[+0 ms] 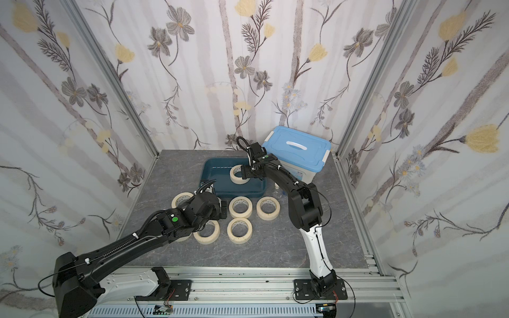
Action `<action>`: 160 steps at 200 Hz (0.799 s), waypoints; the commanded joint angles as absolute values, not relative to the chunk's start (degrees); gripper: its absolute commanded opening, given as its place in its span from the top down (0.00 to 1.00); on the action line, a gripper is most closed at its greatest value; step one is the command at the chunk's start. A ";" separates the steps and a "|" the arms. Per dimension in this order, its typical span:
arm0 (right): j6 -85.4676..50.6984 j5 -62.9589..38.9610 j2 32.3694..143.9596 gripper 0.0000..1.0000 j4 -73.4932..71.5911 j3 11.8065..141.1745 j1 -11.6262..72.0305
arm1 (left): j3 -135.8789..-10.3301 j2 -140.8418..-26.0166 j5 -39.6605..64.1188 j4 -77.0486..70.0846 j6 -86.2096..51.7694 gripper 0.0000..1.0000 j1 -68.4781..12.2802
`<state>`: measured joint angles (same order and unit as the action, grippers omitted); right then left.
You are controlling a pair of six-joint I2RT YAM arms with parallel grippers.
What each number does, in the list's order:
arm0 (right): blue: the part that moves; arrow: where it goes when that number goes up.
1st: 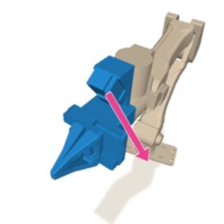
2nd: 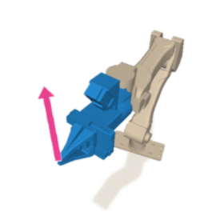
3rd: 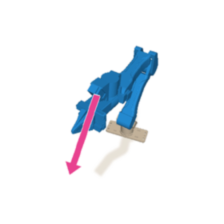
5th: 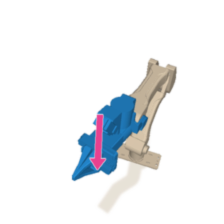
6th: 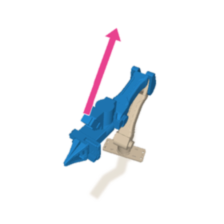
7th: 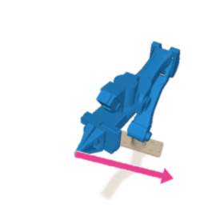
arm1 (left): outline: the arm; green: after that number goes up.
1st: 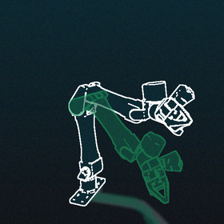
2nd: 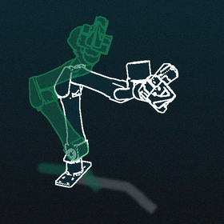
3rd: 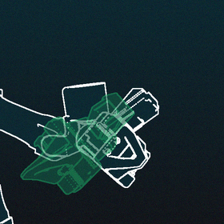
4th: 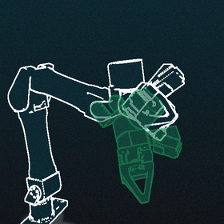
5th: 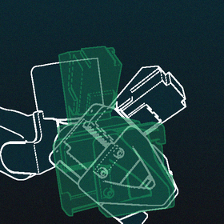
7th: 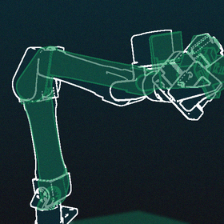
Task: Take out the art tape in the storage box
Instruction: Pick up the art tape from the storage box.
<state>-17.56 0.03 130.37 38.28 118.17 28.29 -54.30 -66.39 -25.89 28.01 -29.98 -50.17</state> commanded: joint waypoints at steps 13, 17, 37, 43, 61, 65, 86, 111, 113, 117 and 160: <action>-19.89 2.38 134.97 0.18 38.74 123.20 28.39 | -53.57 -65.18 -27.19 26.52 -29.35 0.00 -50.17; -20.07 2.34 135.70 0.18 38.86 124.06 28.38 | -53.44 -65.09 -27.29 26.52 -29.29 0.00 -50.15; -20.74 3.11 138.89 0.21 39.82 128.64 28.46 | -53.12 -64.78 -27.55 26.62 -29.33 0.00 -50.15; -20.94 3.54 139.74 0.22 40.11 129.90 28.56 | -53.09 -64.71 -27.53 26.65 -29.28 0.00 -50.05; -21.29 5.05 141.88 0.24 40.60 132.97 28.56 | -53.00 -64.62 -27.41 26.87 -29.51 0.00 -50.10; -21.25 5.44 142.29 0.25 40.67 133.62 28.56 | -52.89 -64.54 -27.43 26.84 -29.51 0.00 -50.08; -21.04 7.00 144.44 0.28 40.95 136.26 28.56 | -52.67 -64.26 -27.78 26.98 -29.69 0.00 -50.11; -20.62 8.34 146.52 0.31 41.13 138.12 28.56 | -52.51 -63.92 -28.21 27.33 -29.85 0.00 -50.09; -20.58 8.39 146.65 0.31 41.20 138.22 28.56 | -52.48 -63.86 -28.21 27.33 -29.87 0.00 -50.10; -20.44 8.51 146.96 0.32 41.22 138.45 28.56 | -52.47 -63.81 -28.21 27.33 -29.88 0.00 -50.14; -19.94 8.48 149.68 0.38 41.40 140.10 28.56 | -51.97 -63.46 -28.56 27.54 -29.98 0.00 -50.11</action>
